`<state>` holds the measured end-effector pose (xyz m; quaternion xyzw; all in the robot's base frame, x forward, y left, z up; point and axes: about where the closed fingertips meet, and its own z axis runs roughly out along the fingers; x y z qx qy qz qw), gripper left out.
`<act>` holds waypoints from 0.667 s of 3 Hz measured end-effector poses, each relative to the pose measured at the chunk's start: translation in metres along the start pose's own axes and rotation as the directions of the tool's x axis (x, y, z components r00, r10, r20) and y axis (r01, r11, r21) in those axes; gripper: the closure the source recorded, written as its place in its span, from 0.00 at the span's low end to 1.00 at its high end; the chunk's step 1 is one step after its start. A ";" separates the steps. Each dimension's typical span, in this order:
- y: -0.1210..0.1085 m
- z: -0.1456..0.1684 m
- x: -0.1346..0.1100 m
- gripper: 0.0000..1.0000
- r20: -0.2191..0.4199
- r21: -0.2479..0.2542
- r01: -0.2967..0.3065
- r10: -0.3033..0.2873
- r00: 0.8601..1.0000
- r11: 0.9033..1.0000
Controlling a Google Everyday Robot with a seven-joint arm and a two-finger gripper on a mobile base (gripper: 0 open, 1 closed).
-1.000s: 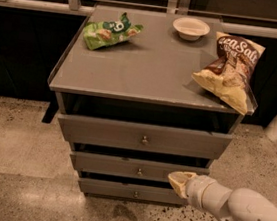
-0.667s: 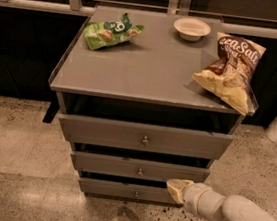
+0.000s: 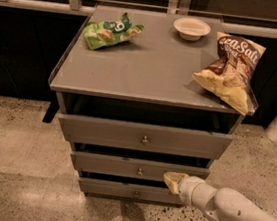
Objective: Open middle drawer
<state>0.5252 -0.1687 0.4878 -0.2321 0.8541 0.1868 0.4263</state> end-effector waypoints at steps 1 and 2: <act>-0.026 0.026 -0.034 1.00 0.072 0.009 0.049 -0.050 0.996 0.999; -0.026 0.026 -0.034 1.00 0.072 0.009 0.049 -0.050 0.996 0.999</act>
Offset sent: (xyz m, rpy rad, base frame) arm 0.0327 0.0052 0.0039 0.0041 -0.0596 0.0227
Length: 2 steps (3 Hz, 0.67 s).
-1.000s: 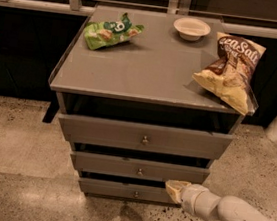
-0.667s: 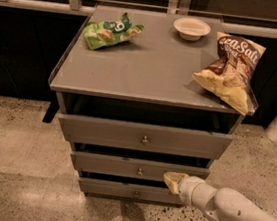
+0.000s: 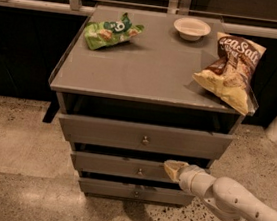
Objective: Open middle drawer
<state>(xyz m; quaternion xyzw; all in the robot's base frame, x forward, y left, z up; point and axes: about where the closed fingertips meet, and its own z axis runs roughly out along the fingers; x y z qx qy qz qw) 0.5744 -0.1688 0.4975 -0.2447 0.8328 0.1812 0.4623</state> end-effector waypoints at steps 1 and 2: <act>-0.003 0.014 0.012 1.00 -0.013 0.013 -0.013 0.013 1.000 1.000; -0.008 0.043 0.016 1.00 -0.013 0.010 -0.009 0.009 1.000 1.000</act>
Offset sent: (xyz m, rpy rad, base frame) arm 0.0550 0.0222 -0.0583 -0.0077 0.0066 -0.0120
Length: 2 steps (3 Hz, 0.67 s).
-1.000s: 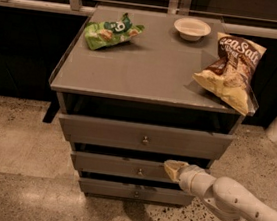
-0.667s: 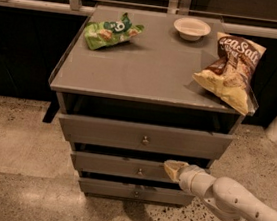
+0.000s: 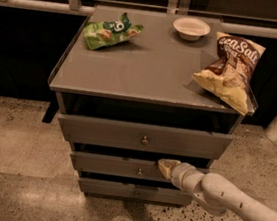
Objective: Open middle drawer
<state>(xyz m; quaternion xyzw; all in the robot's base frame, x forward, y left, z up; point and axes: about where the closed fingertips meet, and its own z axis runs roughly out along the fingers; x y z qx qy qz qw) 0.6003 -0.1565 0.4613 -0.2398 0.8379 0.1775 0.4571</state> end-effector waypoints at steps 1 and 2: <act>-0.010 0.023 -0.008 1.00 0.022 0.020 0.004 -0.004 1.000 1.000; -0.020 0.036 -0.017 1.00 0.049 0.063 -0.002 -0.001 0.999 0.998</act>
Offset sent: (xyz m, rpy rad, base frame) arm 0.0662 0.0022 -0.0043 -0.0093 -0.0976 -0.1188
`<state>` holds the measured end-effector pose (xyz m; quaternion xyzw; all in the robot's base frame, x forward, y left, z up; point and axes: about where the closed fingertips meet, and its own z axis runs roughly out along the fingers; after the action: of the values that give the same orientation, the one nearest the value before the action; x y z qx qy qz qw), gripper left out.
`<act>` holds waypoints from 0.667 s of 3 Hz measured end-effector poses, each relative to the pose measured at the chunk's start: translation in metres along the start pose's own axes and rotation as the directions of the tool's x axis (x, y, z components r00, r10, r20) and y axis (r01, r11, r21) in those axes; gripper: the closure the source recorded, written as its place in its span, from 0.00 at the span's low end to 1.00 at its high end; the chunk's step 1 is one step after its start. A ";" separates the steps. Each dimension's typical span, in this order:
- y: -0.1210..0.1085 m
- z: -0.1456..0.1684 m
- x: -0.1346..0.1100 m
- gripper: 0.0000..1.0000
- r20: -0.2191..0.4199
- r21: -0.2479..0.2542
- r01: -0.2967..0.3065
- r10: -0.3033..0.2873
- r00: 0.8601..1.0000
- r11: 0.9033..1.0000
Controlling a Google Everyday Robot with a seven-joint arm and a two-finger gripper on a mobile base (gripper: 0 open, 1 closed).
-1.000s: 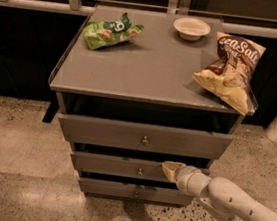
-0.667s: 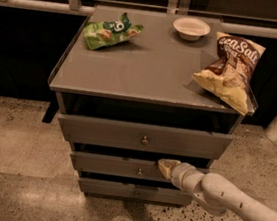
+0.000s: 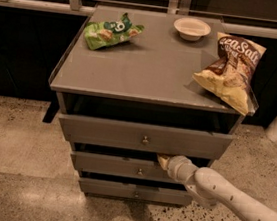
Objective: Open middle drawer
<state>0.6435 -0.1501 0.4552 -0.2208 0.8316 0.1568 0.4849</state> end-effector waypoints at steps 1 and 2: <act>-0.001 0.000 0.000 1.00 0.000 0.004 0.000 0.000 1.000 1.000; 0.001 0.006 0.021 1.00 -0.051 0.035 0.000 0.002 0.999 0.999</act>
Offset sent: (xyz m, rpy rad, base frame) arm -0.0157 -0.0054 -0.0565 -0.1105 0.0982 -0.0778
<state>0.6385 -0.1507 0.4336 -0.2158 0.8464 0.1367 0.4673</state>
